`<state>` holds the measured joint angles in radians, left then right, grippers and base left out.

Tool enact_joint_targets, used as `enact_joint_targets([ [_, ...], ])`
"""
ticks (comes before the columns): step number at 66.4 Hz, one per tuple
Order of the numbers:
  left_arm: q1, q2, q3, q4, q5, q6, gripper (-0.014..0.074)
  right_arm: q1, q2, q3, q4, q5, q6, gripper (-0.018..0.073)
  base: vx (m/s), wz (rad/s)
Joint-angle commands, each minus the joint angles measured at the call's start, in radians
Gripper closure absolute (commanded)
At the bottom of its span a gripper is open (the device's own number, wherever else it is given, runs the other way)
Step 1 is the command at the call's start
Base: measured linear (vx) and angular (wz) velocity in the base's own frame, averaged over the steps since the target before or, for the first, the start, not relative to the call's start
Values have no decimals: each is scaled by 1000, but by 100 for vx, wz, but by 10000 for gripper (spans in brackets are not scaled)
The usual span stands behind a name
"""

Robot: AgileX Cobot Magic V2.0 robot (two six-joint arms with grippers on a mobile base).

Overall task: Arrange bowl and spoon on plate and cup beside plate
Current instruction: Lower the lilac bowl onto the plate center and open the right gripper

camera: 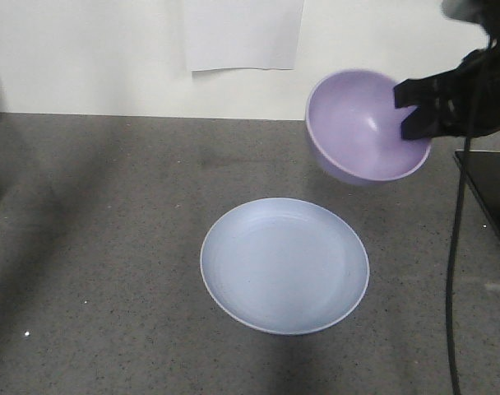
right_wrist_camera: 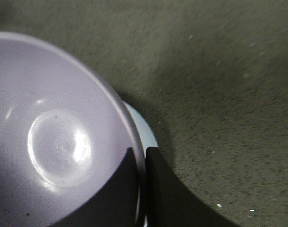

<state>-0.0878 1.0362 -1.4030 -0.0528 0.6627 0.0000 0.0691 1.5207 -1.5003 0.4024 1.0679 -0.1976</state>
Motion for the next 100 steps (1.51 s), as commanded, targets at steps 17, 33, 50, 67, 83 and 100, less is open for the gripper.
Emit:
enact_joint_targets([
  [17, -7, 51, -21, -15, -8, -15, 603, 156, 137, -28, -6, 4, -105, 545, 0, 0],
  [33, -7, 65, -21, -15, 6, -15, 603, 220, 190, -28, -113, -6, -45, 533, 0, 0],
  [50, -7, 65, -21, -14, 8, -15, 603, 218, 236, -28, -106, 28, -49, 506, 0, 0],
  [67, -7, 65, -21, -14, 8, -15, 603, 218, 267, -28, -103, 32, -54, 442, 0, 0],
  [83, -7, 65, -21, -15, 11, -15, 603, 218, 273, -28, -102, 40, -75, 321, 0, 0],
  [100, -7, 65, -21, -15, 15, -15, 603, 216, 247, -28, -119, 26, -75, 221, 0, 0],
])
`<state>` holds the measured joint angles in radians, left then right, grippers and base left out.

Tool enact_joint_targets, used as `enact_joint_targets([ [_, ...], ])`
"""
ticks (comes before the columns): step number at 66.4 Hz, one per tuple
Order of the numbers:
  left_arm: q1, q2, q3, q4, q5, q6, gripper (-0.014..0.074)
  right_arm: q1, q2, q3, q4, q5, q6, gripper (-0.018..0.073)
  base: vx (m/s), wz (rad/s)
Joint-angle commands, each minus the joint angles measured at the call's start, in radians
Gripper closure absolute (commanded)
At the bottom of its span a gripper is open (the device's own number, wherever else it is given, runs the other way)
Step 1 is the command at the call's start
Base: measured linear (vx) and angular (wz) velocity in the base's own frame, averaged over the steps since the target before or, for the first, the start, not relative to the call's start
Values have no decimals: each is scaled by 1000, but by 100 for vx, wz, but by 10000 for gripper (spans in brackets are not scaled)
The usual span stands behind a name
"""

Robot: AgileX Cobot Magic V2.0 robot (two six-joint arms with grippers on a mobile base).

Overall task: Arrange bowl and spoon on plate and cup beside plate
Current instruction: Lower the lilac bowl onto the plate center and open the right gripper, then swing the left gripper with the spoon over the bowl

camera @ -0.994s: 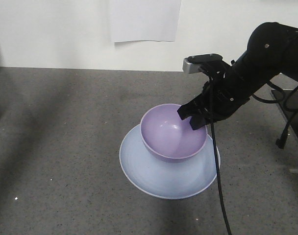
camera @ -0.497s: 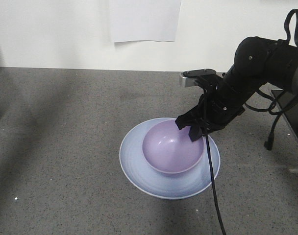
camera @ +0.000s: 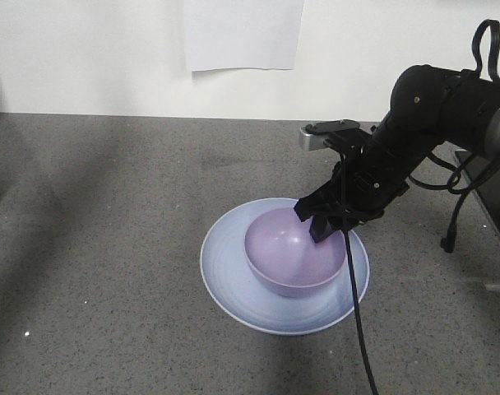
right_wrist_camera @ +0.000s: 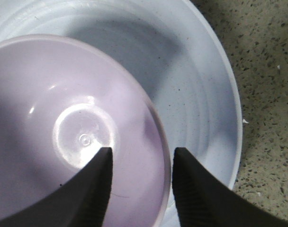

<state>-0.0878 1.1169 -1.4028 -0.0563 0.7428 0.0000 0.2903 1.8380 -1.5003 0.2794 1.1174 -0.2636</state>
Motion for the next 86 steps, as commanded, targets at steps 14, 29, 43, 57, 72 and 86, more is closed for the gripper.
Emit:
enact_joint_targets([
  [14, -7, -15, -21, -20, -65, 19, 603, -6, -179, -44, -31, -77, -9, 225, 0, 0],
  [29, -102, 71, -49, -399, 15, 455, 603, -6, -665, -95, -43, -356, 20, 309, 0, 0],
  [43, -196, 215, -181, -403, 172, 458, 603, -6, -872, -93, -128, -425, 44, 489, 0, 0],
  [57, -315, 352, -300, -323, 239, 458, 603, -6, -1013, -90, -325, -391, 158, 570, 0, 0],
  [72, -458, 473, -338, -157, 279, 454, 603, -6, -1053, -90, -443, -202, 207, 570, 0, 0],
  [86, -549, 597, -387, -157, 370, 454, 603, -6, -1051, -90, -453, -102, 204, 570, 0, 0],
])
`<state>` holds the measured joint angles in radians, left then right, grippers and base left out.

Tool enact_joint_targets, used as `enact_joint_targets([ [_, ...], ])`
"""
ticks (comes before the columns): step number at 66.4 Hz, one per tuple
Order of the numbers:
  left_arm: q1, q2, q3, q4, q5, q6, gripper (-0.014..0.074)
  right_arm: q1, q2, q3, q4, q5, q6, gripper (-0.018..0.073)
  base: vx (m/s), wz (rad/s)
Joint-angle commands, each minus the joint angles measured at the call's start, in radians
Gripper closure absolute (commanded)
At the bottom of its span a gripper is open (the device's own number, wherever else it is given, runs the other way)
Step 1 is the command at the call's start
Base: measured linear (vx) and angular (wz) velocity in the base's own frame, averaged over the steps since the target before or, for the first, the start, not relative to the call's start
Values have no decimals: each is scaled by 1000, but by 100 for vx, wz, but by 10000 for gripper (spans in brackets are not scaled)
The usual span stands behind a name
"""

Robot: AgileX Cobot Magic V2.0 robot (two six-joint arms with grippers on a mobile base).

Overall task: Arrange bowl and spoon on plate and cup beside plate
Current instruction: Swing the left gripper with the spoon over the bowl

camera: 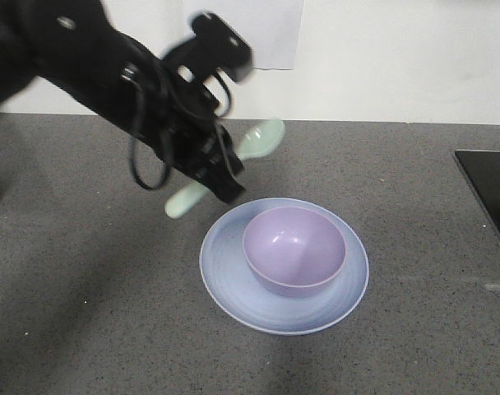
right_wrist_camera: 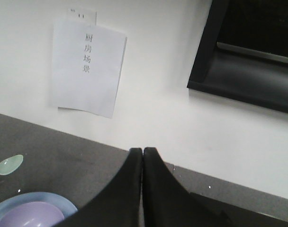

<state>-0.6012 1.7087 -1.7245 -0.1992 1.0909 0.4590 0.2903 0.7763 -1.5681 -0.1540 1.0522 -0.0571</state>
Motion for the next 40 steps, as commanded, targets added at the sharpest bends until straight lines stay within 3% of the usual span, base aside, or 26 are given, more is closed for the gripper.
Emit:
enact_joint_targets([
  [1, -38, 15, -75, -14, 22, -5, 603, -6, 11, -22, -19, -37, -3, 570, 0, 0],
  [11, -94, 124, -208, 30, 157, -17, 603, -6, 11, -22, -19, -20, -5, 570, 0, 0],
  [21, -125, 186, -294, 157, 162, -136, 603, -6, 11, -13, -19, -2, -5, 570, 0, 0],
  [26, -131, 193, -292, 199, 162, -141, 603, -6, 8, 18, -21, -4, -6, 570, 0, 0],
  [40, -141, 201, -292, 171, 162, -143, 603, -5, 8, 159, -22, -100, -5, 570, 0, 0],
])
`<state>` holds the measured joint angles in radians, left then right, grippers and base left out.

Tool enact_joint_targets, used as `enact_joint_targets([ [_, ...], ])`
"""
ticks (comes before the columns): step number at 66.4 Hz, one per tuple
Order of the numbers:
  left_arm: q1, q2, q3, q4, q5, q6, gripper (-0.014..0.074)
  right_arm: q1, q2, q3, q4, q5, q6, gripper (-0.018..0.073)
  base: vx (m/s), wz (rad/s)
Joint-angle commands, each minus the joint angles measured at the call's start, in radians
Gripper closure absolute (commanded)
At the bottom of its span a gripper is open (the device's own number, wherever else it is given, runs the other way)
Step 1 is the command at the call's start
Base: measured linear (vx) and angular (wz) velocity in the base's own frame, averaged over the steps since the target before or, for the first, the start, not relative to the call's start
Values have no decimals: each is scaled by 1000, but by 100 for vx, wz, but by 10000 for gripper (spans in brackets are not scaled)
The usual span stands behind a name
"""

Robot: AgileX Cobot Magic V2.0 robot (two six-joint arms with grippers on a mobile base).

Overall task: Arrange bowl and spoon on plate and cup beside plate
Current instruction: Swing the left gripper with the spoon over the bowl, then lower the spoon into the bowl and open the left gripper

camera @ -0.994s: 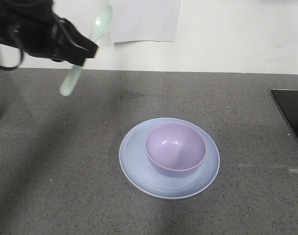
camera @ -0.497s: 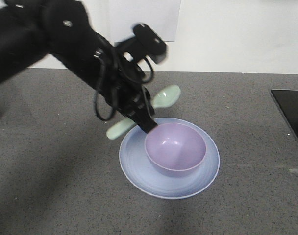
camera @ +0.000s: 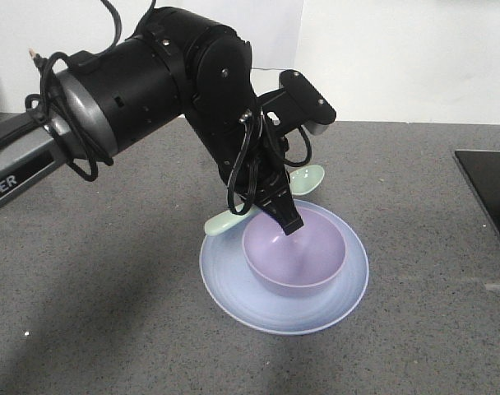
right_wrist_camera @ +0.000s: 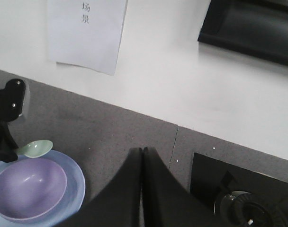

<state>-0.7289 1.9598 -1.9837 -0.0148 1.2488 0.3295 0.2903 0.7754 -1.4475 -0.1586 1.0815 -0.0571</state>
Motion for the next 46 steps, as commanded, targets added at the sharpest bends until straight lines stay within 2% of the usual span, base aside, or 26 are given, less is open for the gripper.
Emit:
enact_joint_targets([
  [1, -14, -50, -32, -19, 4, -14, 603, -5, 9, 48, -18, -142, -5, 570, 0, 0],
  [17, -22, -41, -24, -46, 4, -7, 603, -5, 9, 122, -15, -211, 0, 570, 0, 0],
  [31, -22, -40, 66, -31, 4, -4, 603, -5, 9, 122, -15, -221, 10, 570, 0, 0],
  [46, -22, -33, 72, -26, 4, -4, 603, -5, 9, 122, -14, -223, 11, 570, 0, 0],
])
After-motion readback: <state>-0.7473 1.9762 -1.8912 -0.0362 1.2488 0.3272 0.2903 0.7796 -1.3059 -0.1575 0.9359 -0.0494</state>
